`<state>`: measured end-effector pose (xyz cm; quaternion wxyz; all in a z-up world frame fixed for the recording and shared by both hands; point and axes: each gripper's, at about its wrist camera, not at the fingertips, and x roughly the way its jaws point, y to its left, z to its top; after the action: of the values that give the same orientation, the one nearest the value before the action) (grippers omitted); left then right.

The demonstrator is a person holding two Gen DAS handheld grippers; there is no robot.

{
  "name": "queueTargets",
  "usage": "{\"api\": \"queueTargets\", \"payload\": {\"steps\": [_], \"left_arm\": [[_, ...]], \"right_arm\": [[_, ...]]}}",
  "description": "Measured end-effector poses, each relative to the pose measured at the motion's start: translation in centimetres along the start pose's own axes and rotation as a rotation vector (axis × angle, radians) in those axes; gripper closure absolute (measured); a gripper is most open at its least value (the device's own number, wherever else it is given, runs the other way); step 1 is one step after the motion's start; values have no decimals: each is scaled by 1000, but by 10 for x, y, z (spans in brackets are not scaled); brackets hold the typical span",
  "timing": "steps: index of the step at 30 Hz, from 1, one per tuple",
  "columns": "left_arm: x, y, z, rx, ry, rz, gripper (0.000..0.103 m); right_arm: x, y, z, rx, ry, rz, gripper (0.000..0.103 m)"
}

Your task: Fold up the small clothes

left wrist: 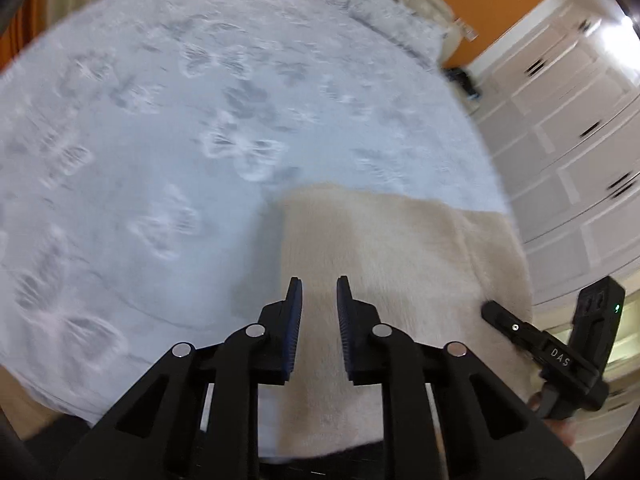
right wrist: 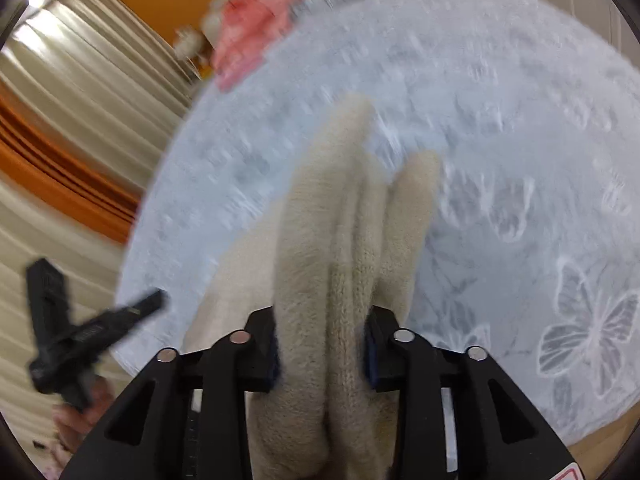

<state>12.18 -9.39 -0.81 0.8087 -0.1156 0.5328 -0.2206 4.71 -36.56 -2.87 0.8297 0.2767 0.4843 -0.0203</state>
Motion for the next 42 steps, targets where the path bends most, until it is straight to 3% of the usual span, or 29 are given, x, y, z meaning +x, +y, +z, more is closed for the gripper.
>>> {"api": "queueTargets", "payload": {"steps": [1,2,3,5,6,7,9,10,13,14,15,16,19,20,23,25,27,28,29,32,33,34,37,39,41,42], "left_arm": [[8,3,-2,1,31,17,82],[21,7,-8,-16,85,30,82],[27,8,-13,-35,111,16,80],[26,4,-24,-48,120,-40,55],[25,1,-28,-45,107,-44,27],[22,-2,-31,-47,79,-51,13],[30,-6,-37,-60,82,-110,9],[40,-6,-38,-78,122,-132,8],[81,2,-43,-150,228,-78,9],[97,9,-47,-189,268,-89,17],[103,13,-49,-223,285,-133,36],[102,16,-45,-251,286,-145,45],[68,3,-22,-167,215,-165,58],[54,0,-15,-139,181,-166,58],[20,-4,-1,-56,107,-137,54],[28,0,-3,-25,123,-70,38],[52,9,-18,41,166,86,40],[59,12,-25,66,190,151,37],[56,17,-32,57,175,127,37],[33,19,-37,36,102,130,33],[26,17,-38,51,82,140,32],[21,16,-39,69,71,146,32],[21,0,-43,175,53,209,32],[17,-8,-48,213,38,233,32],[14,-12,-51,236,30,244,32],[13,-13,-53,244,32,244,32]], "right_arm": [[24,-14,-4,11,60,-54,61],[58,-36,-15,46,165,-184,58],[61,-44,-20,72,164,-190,52],[40,-54,-23,163,88,-95,51],[31,-55,-23,186,73,-77,51],[23,-56,-24,199,60,-69,50],[22,-55,-23,174,84,-86,47],[25,-56,-23,170,102,-93,40],[41,-67,-26,216,149,-60,37],[47,-69,-27,228,159,-36,40],[51,-68,-29,226,154,-38,54],[50,-65,-29,223,147,-40,63],[25,-46,-19,215,70,49,69],[8,-32,-14,183,23,93,69],[-6,-11,-12,106,-24,111,68],[20,-19,-22,79,35,17,56],[52,-33,-35,64,129,-132,51],[57,-40,-41,83,143,-140,49],[45,-44,-45,144,98,-97,49],[2,-24,-46,95,-20,-167,49],[-11,-13,-46,50,-52,-166,54],[-19,-2,-46,15,-64,-149,67],[-13,27,-50,-94,-2,-129,90],[13,25,-59,-149,75,-188,99],[45,7,-70,-89,169,-221,103],[50,1,-72,-51,169,-202,103]]}}
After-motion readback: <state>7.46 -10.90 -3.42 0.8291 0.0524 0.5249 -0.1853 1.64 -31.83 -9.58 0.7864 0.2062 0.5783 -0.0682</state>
